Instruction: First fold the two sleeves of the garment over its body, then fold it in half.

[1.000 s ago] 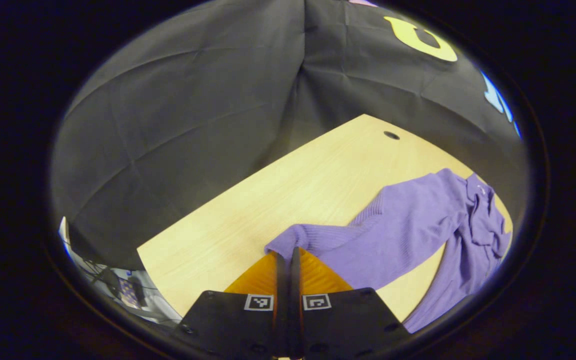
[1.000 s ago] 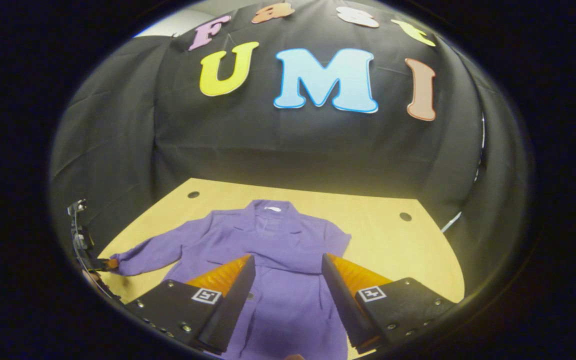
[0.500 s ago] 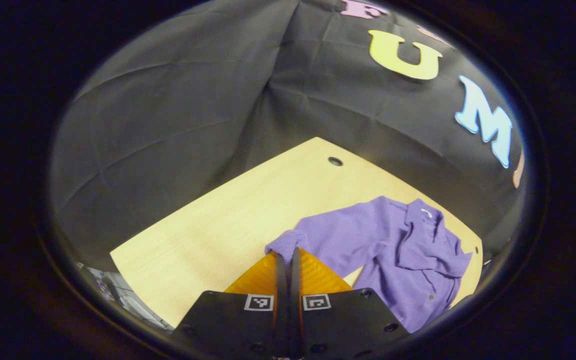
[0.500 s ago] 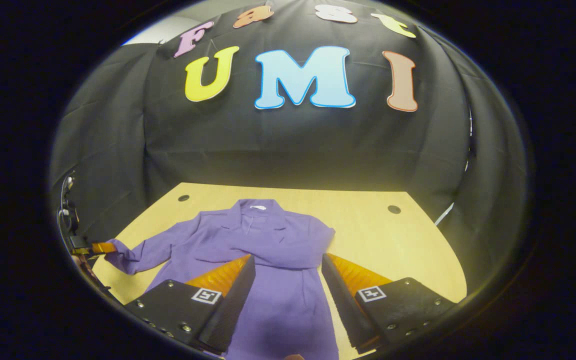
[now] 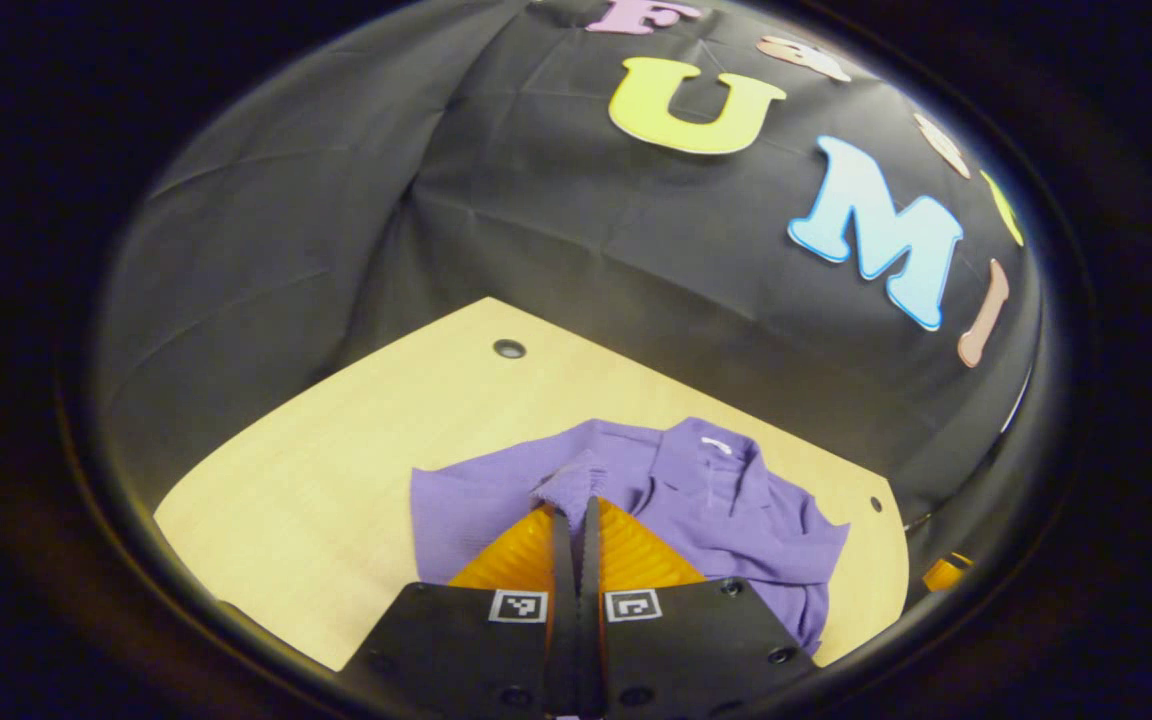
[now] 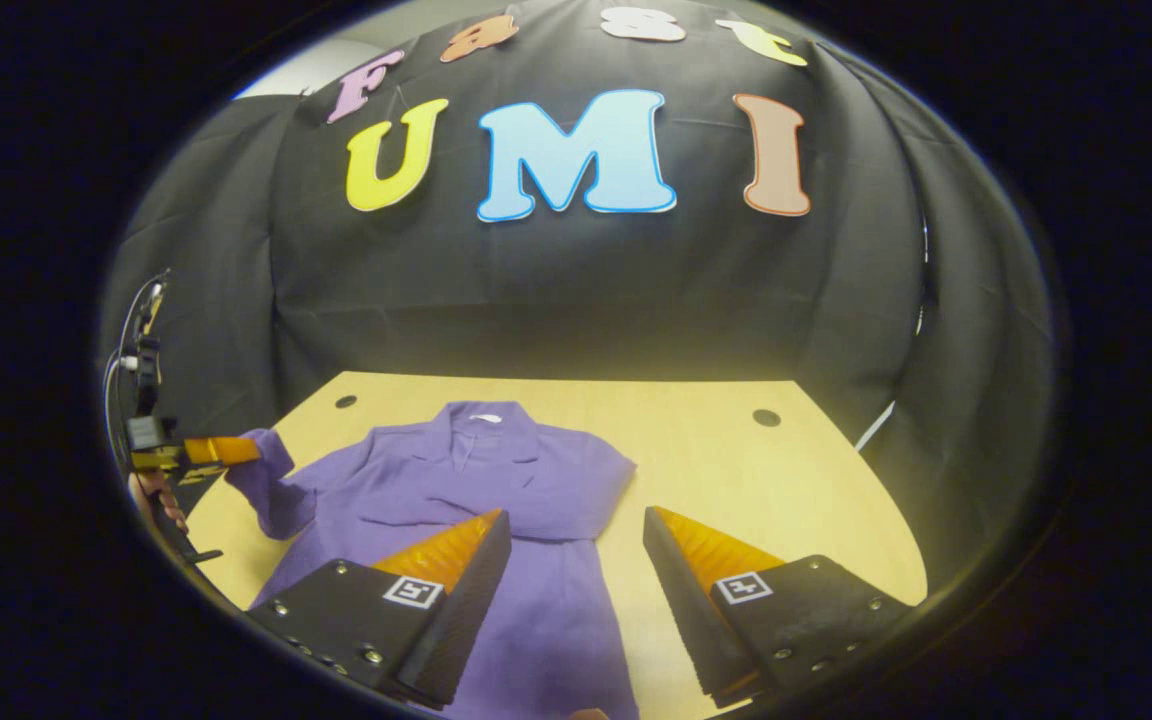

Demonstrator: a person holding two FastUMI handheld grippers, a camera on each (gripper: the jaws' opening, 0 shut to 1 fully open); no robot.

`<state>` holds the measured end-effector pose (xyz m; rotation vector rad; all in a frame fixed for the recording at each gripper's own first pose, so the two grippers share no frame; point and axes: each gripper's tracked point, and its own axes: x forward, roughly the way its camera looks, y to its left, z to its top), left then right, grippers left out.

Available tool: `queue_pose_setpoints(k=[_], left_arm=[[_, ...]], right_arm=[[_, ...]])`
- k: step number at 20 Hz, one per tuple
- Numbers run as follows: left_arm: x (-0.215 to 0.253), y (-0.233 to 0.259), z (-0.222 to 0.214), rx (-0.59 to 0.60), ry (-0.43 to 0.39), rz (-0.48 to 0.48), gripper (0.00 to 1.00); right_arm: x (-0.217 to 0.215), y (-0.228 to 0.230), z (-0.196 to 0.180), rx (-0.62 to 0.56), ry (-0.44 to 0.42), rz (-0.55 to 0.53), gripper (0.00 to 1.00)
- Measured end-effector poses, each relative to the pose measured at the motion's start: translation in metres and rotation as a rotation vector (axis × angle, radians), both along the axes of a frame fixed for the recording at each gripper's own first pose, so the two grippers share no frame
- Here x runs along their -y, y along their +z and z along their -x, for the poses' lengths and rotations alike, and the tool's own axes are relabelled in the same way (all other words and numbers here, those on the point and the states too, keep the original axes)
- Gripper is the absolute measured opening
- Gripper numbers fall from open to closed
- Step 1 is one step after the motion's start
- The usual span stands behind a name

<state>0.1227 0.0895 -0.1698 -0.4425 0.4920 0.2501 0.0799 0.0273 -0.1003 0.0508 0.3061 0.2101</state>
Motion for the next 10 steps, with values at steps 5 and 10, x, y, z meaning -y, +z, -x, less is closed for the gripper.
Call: queue_pose_setpoints(k=[5, 10], left_arm=[[0.060, 0.023, -0.043, 0.052, -0.111, -0.035, 0.07], [0.132, 0.041, -0.085, 0.126, -0.233, -0.055, 0.06]], right_arm=[[0.016, -0.009, -0.005, -0.020, -0.019, -0.010, 0.84], [0.029, -0.015, -0.009, -0.026, -0.041, -0.002, 0.84]])
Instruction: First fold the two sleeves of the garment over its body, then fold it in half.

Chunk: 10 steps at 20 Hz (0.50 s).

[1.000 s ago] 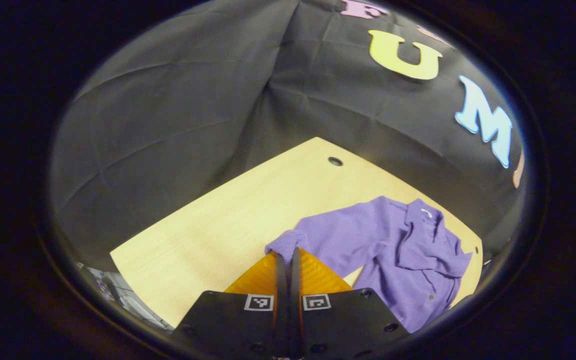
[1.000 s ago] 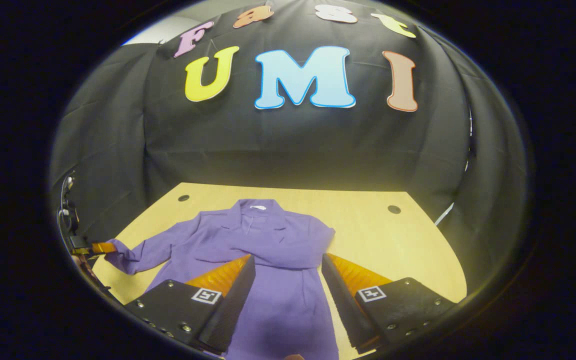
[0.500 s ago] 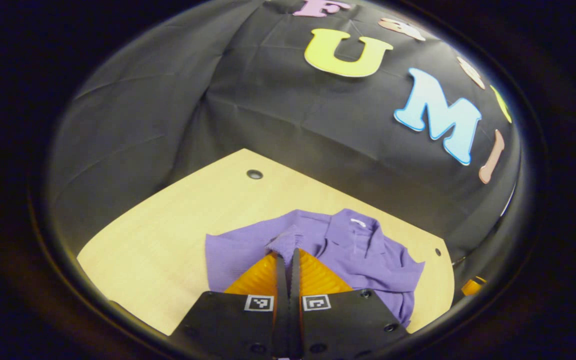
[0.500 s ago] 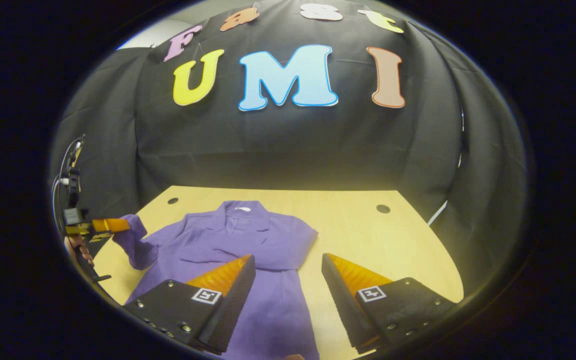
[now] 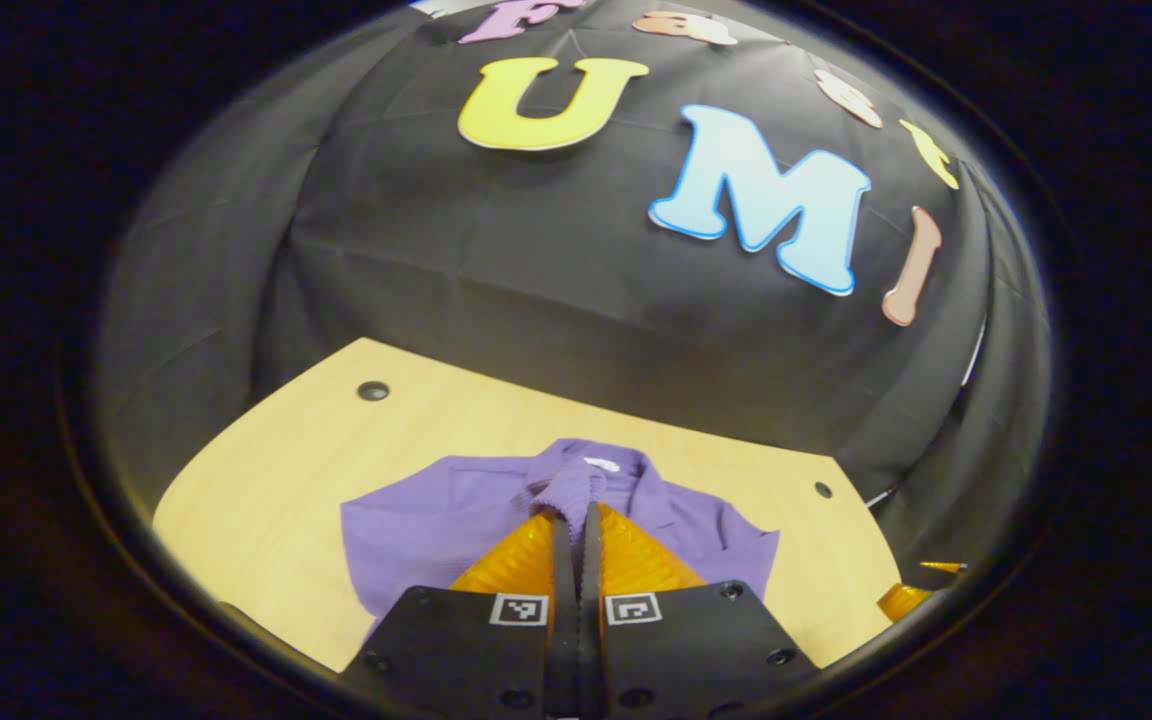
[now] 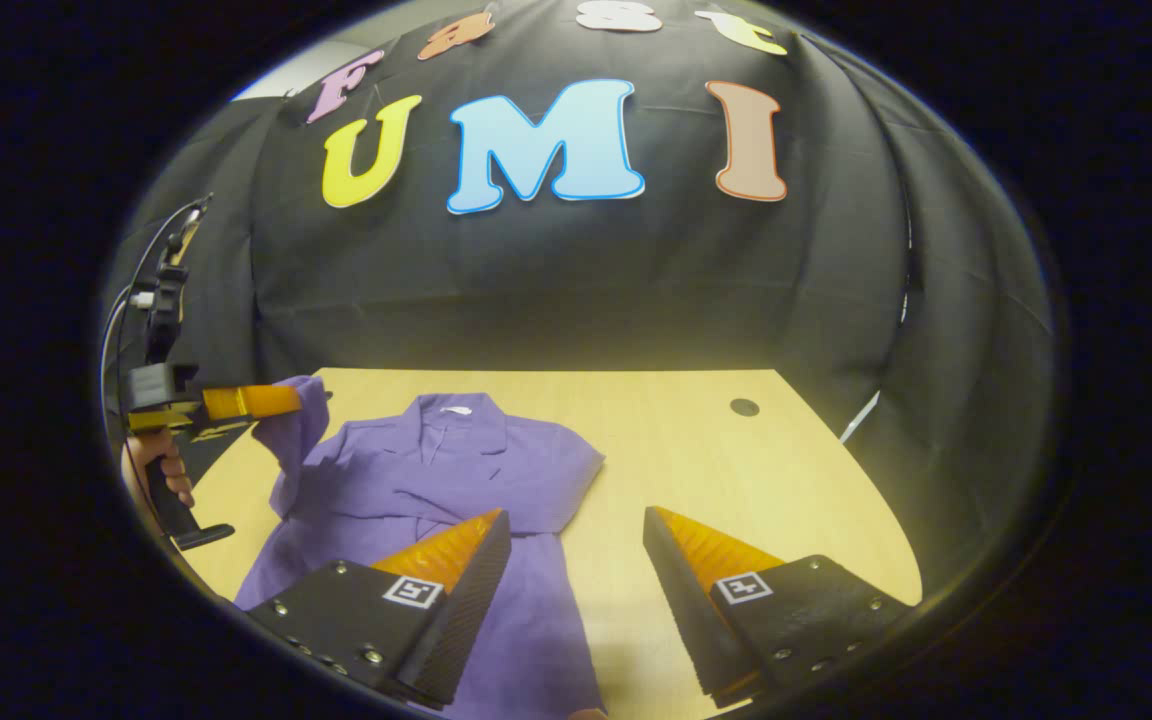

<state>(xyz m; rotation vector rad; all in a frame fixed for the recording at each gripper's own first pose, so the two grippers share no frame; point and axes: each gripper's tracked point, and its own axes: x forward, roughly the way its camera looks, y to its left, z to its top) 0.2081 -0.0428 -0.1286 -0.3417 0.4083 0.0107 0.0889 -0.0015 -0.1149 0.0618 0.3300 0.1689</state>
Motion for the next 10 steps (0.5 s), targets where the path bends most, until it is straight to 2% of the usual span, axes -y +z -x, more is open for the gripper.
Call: queue_pose_setpoints(k=[6, 10], left_arm=[[0.080, -0.026, -0.024, -0.043, -0.142, -0.010, 0.06], [0.116, -0.046, -0.028, -0.083, -0.203, -0.038, 0.06]], right_arm=[[0.019, -0.001, 0.002, 0.006, -0.034, 0.010, 0.84], [0.025, -0.008, 0.007, -0.004, -0.040, 0.007, 0.84]])
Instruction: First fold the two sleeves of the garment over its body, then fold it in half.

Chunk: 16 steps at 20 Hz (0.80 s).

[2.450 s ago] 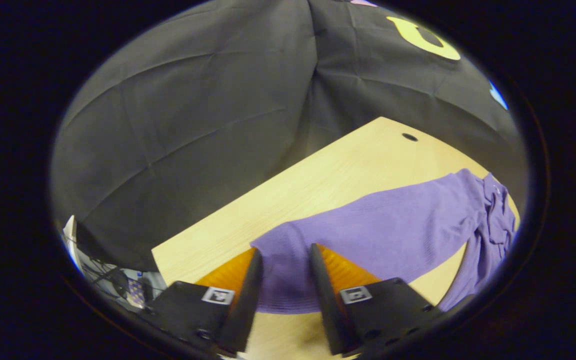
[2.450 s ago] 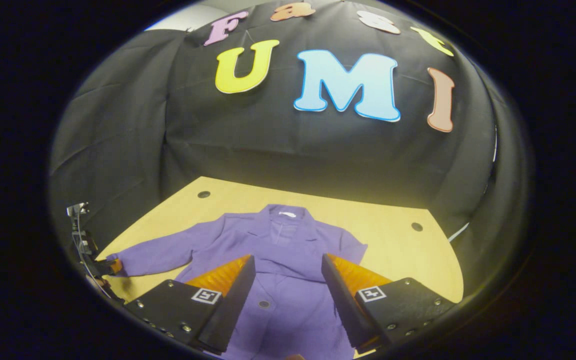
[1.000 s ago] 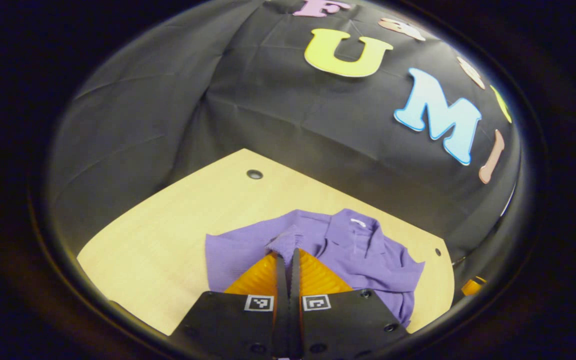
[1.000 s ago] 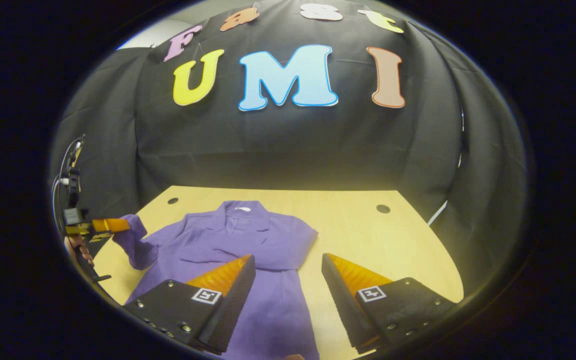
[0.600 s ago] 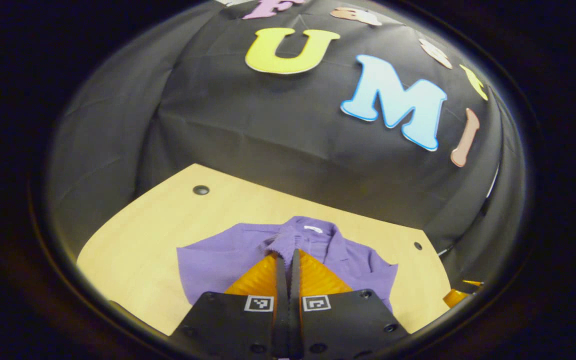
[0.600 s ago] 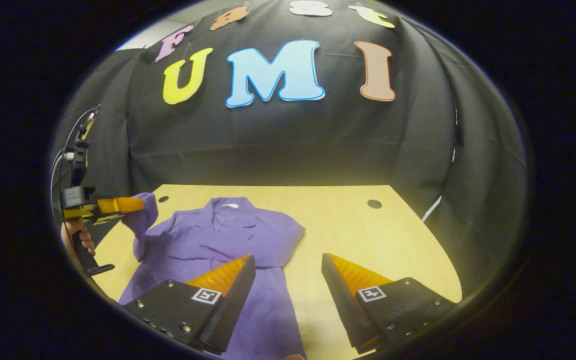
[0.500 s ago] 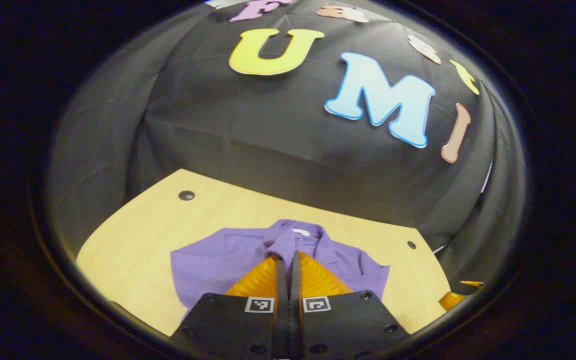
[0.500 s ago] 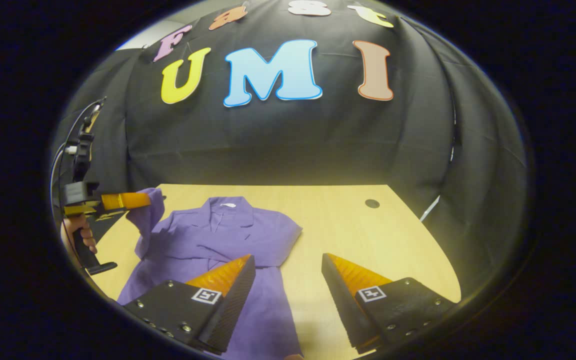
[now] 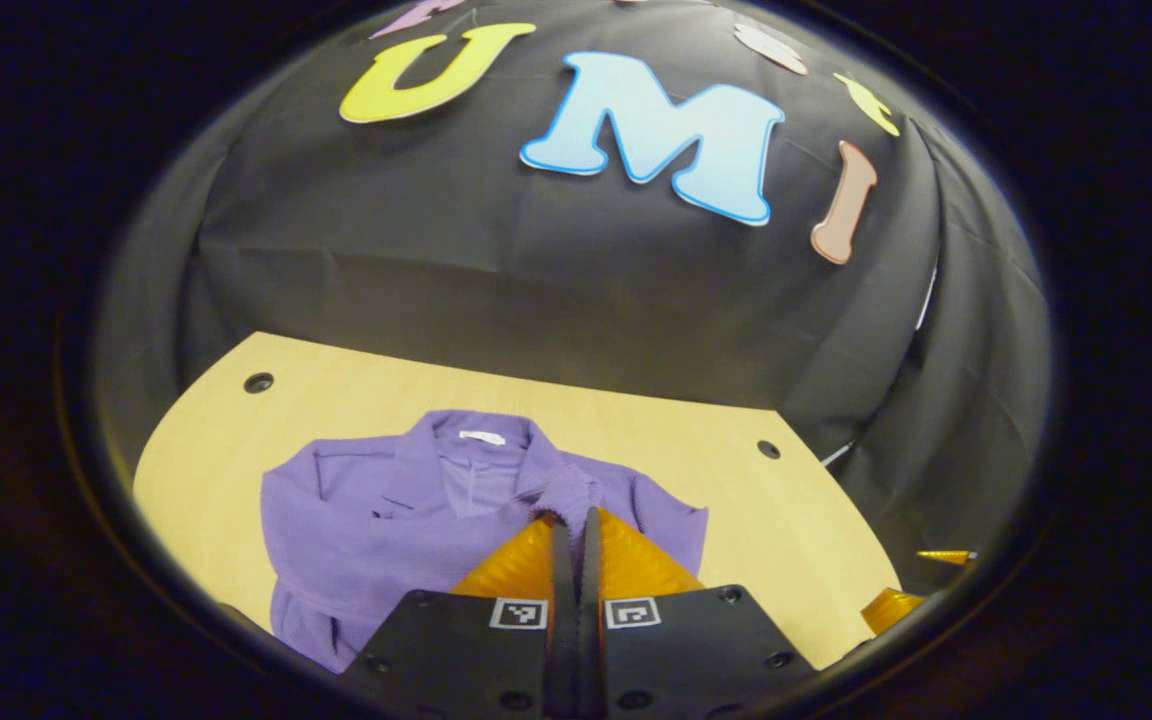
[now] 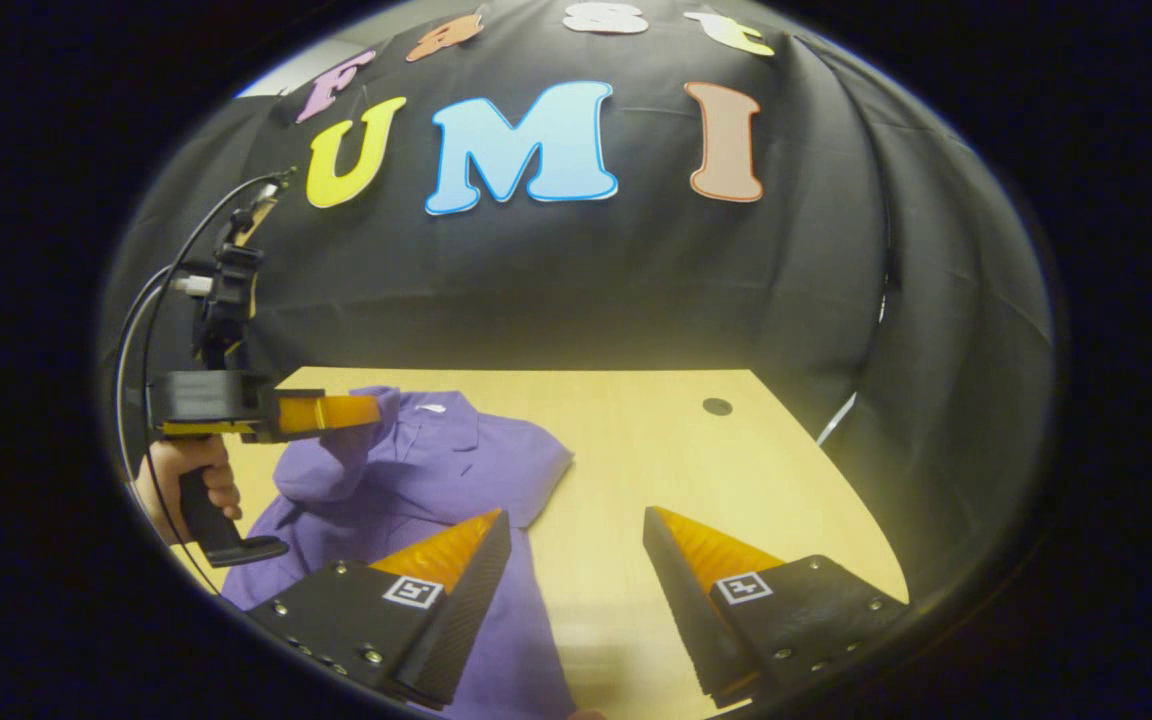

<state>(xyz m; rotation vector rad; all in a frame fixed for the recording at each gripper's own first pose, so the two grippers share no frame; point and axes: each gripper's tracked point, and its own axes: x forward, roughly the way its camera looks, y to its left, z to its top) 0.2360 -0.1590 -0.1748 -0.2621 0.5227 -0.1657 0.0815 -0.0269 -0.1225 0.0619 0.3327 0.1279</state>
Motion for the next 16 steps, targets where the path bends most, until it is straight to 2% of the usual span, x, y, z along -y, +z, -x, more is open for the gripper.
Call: queue_pose_setpoints(k=[5, 10, 11, 13, 14, 15, 16], left_arm=[[0.031, -0.013, 0.000, -0.018, -0.051, -0.055, 0.06], [0.031, -0.031, 0.007, -0.040, -0.053, -0.138, 0.10], [0.029, -0.030, 0.010, -0.037, -0.050, -0.146, 0.16], [0.030, -0.031, 0.016, -0.037, -0.065, -0.125, 0.17], [0.030, -0.030, 0.020, -0.039, -0.073, -0.119, 0.29], [0.033, -0.027, 0.023, -0.038, -0.094, -0.099, 0.21], [0.034, -0.024, 0.027, -0.037, -0.109, -0.086, 0.32]], right_arm=[[0.007, -0.009, 0.008, -0.004, 0.023, -0.004, 0.84], [0.013, -0.018, 0.018, -0.007, 0.052, -0.009, 0.84], [0.015, -0.019, 0.020, -0.009, 0.054, -0.005, 0.84], [0.018, -0.019, 0.021, -0.001, 0.045, 0.005, 0.83], [0.019, -0.018, 0.021, 0.003, 0.037, 0.009, 0.83], [0.020, -0.018, 0.021, 0.003, 0.027, 0.013, 0.83], [0.018, -0.019, 0.022, 0.001, 0.018, 0.015, 0.83]])
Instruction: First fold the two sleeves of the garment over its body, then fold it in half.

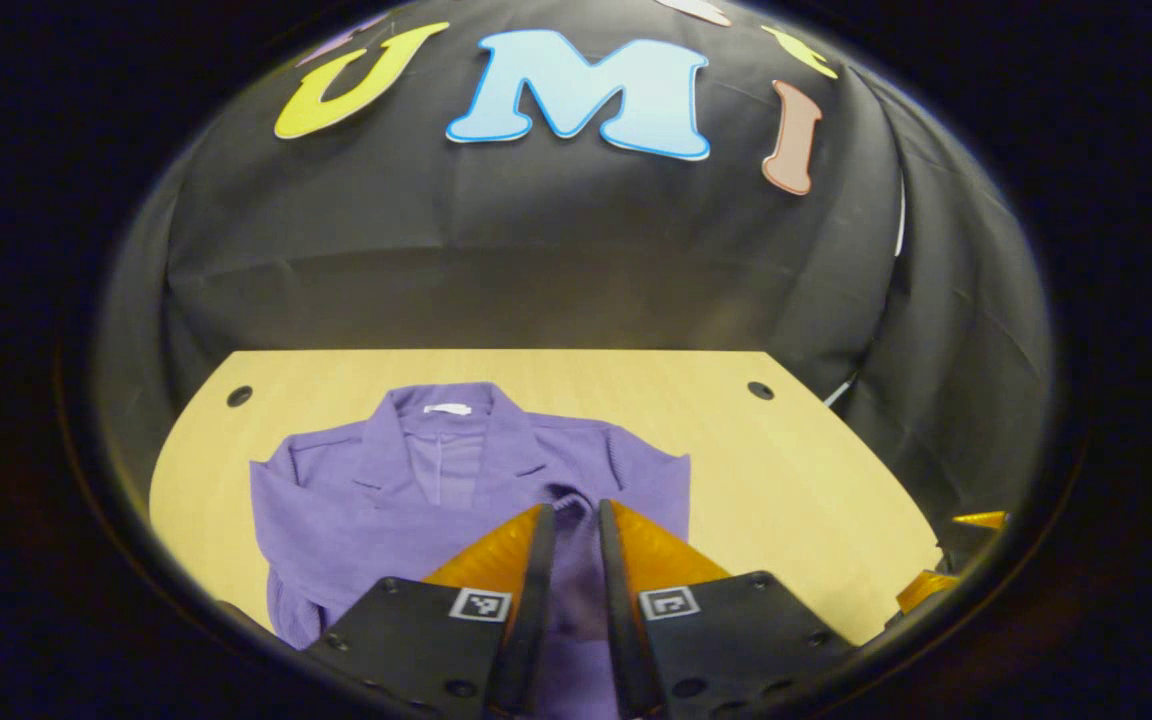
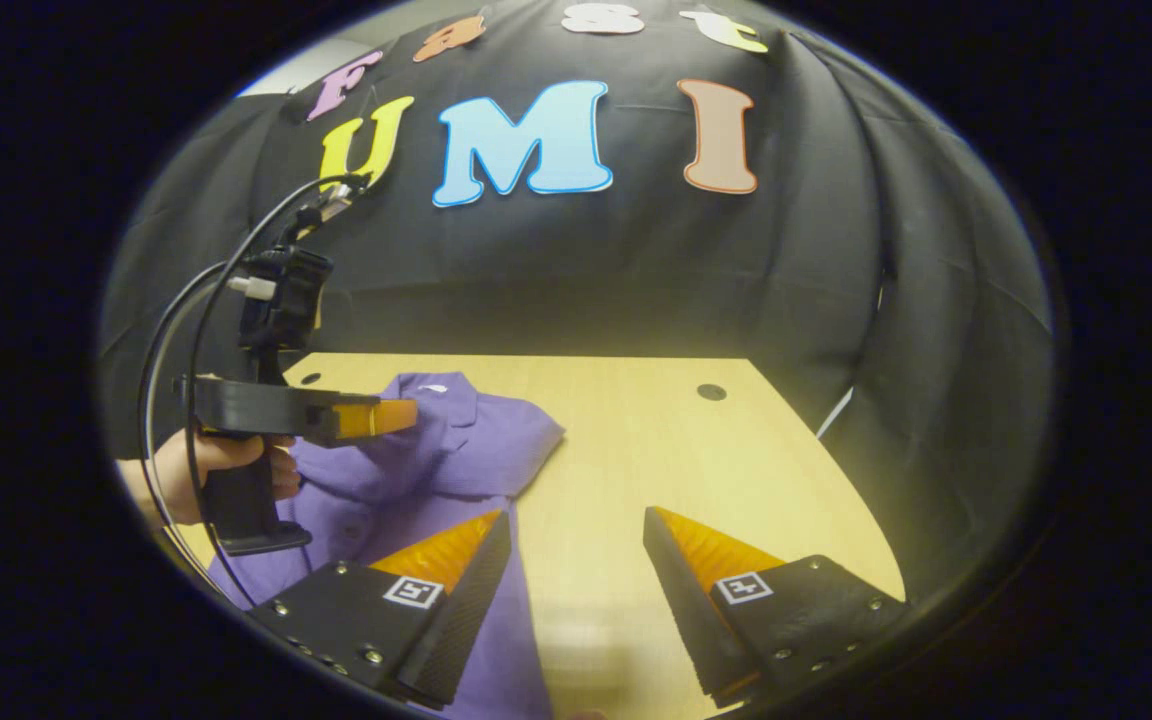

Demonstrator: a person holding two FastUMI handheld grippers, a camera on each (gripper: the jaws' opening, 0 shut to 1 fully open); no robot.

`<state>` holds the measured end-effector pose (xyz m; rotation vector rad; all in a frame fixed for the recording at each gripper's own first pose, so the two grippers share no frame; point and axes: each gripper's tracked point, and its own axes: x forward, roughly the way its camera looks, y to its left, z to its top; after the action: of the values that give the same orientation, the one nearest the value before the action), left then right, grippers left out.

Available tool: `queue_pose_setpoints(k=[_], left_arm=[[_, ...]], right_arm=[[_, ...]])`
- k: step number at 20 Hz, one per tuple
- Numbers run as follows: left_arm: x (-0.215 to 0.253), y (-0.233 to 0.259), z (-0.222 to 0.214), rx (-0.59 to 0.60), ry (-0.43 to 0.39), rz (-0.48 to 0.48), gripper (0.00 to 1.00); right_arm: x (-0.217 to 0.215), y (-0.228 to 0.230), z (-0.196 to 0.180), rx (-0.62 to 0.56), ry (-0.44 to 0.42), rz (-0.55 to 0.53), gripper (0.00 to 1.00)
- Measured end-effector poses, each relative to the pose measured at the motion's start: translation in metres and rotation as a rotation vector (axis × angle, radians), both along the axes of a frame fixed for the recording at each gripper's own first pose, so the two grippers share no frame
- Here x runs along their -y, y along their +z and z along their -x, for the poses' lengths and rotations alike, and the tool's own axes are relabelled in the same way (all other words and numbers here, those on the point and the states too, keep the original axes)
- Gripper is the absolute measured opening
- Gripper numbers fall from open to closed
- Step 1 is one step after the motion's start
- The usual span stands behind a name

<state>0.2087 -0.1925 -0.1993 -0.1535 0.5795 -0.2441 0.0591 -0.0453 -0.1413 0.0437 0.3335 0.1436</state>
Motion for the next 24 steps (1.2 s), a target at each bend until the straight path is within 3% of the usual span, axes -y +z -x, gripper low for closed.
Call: queue_pose_setpoints(k=[4, 7, 11, 12, 22, 24], left_arm=[[-0.019, 0.016, 0.015, 0.036, -0.001, 0.007, 0.95], [-0.043, 0.019, 0.038, 0.035, 0.020, 0.022, 1.00], [-0.091, 0.008, 0.079, 0.003, 0.061, -0.004, 0.94], [-0.104, 0.003, 0.093, -0.006, 0.071, -0.008, 0.98], [-0.211, -0.066, 0.238, -0.145, 0.122, -0.112, 0.94], [-0.224, -0.074, 0.258, -0.165, 0.122, -0.120, 1.00]], right_arm=[[-0.010, -0.004, 0.007, -0.022, -0.021, -0.014, 0.84], [-0.019, -0.016, 0.016, -0.054, -0.024, -0.014, 0.84], [-0.036, -0.041, 0.032, -0.124, -0.003, -0.033, 0.84], [-0.040, -0.049, 0.036, -0.143, -0.005, -0.034, 0.84], [-0.049, -0.123, 0.099, -0.338, -0.037, -0.008, 0.83], [-0.049, -0.131, 0.111, -0.361, -0.050, 0.005, 0.83]])
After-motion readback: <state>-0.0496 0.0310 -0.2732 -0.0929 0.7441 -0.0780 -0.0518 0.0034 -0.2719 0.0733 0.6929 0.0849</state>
